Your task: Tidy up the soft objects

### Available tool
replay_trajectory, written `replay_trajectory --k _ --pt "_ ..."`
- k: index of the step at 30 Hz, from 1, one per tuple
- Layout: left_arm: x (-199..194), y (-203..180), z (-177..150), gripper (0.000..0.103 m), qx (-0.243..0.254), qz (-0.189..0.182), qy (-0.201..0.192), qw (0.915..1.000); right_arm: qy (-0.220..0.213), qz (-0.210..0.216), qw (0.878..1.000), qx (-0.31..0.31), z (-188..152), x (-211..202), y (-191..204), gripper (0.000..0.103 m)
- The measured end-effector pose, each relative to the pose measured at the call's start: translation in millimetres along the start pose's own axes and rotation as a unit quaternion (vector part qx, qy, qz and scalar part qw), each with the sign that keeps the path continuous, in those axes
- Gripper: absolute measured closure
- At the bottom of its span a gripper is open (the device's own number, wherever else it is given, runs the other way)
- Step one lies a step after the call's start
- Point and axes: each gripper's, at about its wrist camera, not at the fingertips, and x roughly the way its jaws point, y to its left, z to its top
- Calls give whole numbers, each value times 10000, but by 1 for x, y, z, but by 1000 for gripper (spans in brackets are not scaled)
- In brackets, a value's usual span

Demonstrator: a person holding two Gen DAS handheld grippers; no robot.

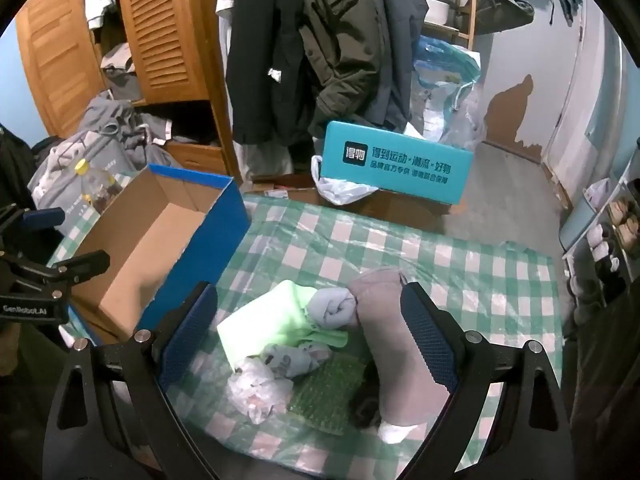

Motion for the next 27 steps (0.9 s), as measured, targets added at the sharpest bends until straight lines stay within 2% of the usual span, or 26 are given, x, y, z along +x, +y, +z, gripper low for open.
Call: replay_trajectory --k 27 --pt "2 -1 -2 1 -13 59 -17 10000 116 -54 9999 -62 -1 0 1 11"
